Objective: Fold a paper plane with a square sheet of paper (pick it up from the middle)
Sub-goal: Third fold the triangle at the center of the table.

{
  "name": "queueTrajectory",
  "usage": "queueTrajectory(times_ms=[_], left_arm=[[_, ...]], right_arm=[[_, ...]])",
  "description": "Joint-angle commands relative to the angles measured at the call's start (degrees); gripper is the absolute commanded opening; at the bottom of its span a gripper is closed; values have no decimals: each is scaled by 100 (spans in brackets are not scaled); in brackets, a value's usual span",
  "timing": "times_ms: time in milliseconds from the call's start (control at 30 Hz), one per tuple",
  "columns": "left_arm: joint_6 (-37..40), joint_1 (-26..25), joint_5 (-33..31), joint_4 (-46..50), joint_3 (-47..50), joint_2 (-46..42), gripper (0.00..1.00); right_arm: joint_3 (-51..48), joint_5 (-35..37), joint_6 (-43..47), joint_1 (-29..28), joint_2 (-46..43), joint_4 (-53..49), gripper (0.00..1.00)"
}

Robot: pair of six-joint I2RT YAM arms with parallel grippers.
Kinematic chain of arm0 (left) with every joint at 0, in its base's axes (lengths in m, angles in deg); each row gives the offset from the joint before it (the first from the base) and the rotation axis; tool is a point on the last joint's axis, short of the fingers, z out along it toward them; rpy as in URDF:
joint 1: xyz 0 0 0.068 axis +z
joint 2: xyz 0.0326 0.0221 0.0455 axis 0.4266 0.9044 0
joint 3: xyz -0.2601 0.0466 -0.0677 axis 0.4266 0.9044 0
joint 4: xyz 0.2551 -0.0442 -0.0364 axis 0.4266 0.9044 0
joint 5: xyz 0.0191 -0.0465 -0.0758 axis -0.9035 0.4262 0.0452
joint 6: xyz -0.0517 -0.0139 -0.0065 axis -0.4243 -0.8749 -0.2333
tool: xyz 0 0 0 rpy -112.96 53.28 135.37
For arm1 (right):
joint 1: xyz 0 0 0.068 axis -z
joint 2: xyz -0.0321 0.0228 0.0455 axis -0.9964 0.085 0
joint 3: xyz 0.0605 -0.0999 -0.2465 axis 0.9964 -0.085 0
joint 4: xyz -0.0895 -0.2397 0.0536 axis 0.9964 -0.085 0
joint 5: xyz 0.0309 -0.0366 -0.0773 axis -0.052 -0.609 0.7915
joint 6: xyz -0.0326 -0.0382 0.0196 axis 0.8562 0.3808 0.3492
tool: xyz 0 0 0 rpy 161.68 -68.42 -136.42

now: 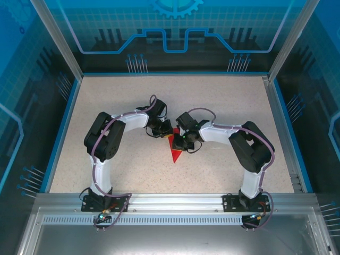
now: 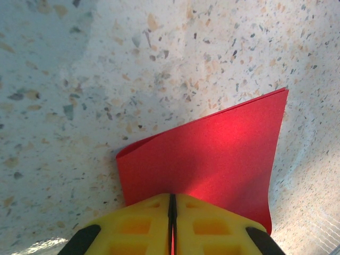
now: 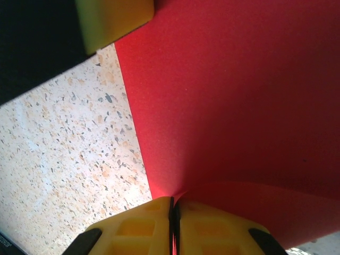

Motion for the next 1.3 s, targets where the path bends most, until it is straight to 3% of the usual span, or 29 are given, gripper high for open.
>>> queueTrajectory(times_ms=[0,900,1267], left_arm=[[104,-59,-12,232,-148,101,11],[116,-67,7,255,-159,78,10],[86,110,-140,288,-202,-397,12]], right_arm=[[-37,21,-57,-10,134,-22,11],[-128,-19,-172,7,251,152,12],[-153,-13,-151,4,365,78,27]])
